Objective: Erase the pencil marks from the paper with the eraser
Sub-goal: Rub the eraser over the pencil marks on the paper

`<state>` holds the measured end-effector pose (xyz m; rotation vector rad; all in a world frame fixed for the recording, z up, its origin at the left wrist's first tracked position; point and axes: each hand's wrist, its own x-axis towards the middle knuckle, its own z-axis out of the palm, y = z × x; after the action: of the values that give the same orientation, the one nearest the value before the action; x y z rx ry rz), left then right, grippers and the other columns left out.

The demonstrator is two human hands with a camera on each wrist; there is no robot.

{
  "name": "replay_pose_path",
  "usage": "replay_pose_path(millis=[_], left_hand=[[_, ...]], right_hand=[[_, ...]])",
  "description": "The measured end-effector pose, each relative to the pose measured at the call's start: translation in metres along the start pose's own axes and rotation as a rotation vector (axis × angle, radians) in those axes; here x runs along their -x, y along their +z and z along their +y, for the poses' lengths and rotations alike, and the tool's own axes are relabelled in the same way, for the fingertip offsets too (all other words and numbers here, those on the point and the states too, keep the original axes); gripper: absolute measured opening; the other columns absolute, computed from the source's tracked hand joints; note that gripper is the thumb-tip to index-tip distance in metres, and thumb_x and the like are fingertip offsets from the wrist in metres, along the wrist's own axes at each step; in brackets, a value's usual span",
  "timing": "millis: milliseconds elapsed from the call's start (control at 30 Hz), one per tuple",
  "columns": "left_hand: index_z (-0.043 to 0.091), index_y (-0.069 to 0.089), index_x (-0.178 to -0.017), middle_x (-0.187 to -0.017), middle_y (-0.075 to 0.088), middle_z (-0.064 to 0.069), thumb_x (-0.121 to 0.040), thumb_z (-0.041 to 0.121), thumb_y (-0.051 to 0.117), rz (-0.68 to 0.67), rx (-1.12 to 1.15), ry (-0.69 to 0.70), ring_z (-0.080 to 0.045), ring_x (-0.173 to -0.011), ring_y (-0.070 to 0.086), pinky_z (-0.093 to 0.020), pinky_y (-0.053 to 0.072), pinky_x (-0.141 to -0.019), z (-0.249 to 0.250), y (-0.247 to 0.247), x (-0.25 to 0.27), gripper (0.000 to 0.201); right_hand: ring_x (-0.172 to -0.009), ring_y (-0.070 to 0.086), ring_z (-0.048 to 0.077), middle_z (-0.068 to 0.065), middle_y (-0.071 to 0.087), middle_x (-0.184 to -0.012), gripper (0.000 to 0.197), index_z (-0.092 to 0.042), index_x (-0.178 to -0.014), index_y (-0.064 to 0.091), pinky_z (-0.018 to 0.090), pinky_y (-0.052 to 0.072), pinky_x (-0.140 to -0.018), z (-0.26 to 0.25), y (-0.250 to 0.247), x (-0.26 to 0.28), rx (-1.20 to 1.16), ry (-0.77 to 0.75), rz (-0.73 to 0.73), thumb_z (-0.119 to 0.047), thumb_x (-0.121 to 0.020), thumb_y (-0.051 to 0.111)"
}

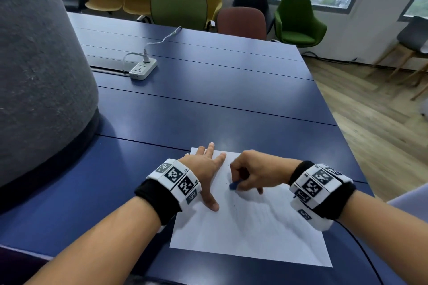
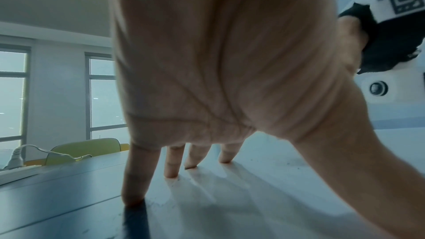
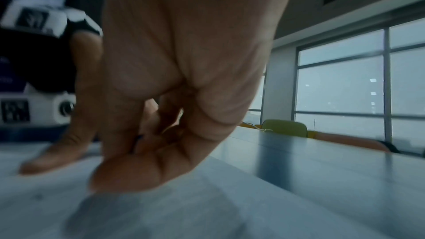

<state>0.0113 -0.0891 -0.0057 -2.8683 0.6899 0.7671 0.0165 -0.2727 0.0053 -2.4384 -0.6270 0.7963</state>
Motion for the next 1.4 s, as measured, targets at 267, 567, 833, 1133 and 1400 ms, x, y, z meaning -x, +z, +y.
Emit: replay_pose_path(millis=[267,567,833,1133,1400], left_hand=[[0.025,-0.007,-0.155,-0.162,-0.015,-0.008,-0.06,0.059,0.085,-0.006,-0.006,-0.002,-0.03,-0.149,-0.001,-0.046,0.028,-0.112,0.001,-0.001,0.002,0.136],[0.025,-0.011,-0.155,-0.162,-0.017,-0.008,-0.06,0.059,0.084,-0.016,-0.012,-0.007,-0.029,-0.149,-0.003,-0.046,0.028,-0.112,0.002,-0.003,0.003,0.138],[0.025,-0.011,-0.155,-0.162,-0.017,-0.008,-0.06,0.061,0.083,-0.027,-0.021,-0.008,-0.03,-0.149,-0.002,-0.046,0.027,-0.113,0.002,-0.002,0.002,0.138],[0.024,-0.011,-0.155,-0.162,-0.016,-0.009,-0.062,0.062,0.081,-0.027,-0.047,-0.013,-0.031,-0.149,-0.001,-0.046,0.025,-0.114,0.004,-0.005,0.006,0.137],[0.023,-0.013,-0.155,-0.161,-0.017,-0.01,-0.06,0.064,0.081,-0.045,-0.055,-0.015,-0.031,-0.149,-0.001,-0.048,0.023,-0.114,0.002,-0.005,0.003,0.139]], right_hand=[[-0.057,0.062,0.022,0.009,0.067,-0.079,0.01,-0.009,-0.076,0.061,0.029,0.055,-0.048,-0.003,0.012,0.011,0.011,-0.026,0.024,-0.008,-0.083,0.069],[-0.051,0.06,0.008,0.006,0.07,-0.074,0.01,-0.005,-0.076,0.061,0.03,0.055,-0.05,-0.005,0.011,0.015,-0.092,-0.006,0.023,-0.001,-0.081,0.067],[-0.061,0.065,0.027,-0.001,0.066,-0.08,0.013,-0.011,-0.073,0.06,0.033,0.057,-0.05,-0.005,0.013,0.013,0.024,-0.045,0.163,-0.007,-0.082,0.068],[-0.056,0.065,0.02,0.001,0.071,-0.079,0.007,-0.006,-0.079,0.063,0.034,0.059,-0.052,-0.011,0.015,0.017,-0.018,0.0,0.101,-0.007,-0.081,0.069],[-0.058,0.063,0.015,0.007,0.071,-0.074,0.008,-0.007,-0.077,0.069,0.03,0.057,-0.055,-0.016,0.016,0.023,-0.049,0.024,-0.11,-0.009,-0.079,0.077]])
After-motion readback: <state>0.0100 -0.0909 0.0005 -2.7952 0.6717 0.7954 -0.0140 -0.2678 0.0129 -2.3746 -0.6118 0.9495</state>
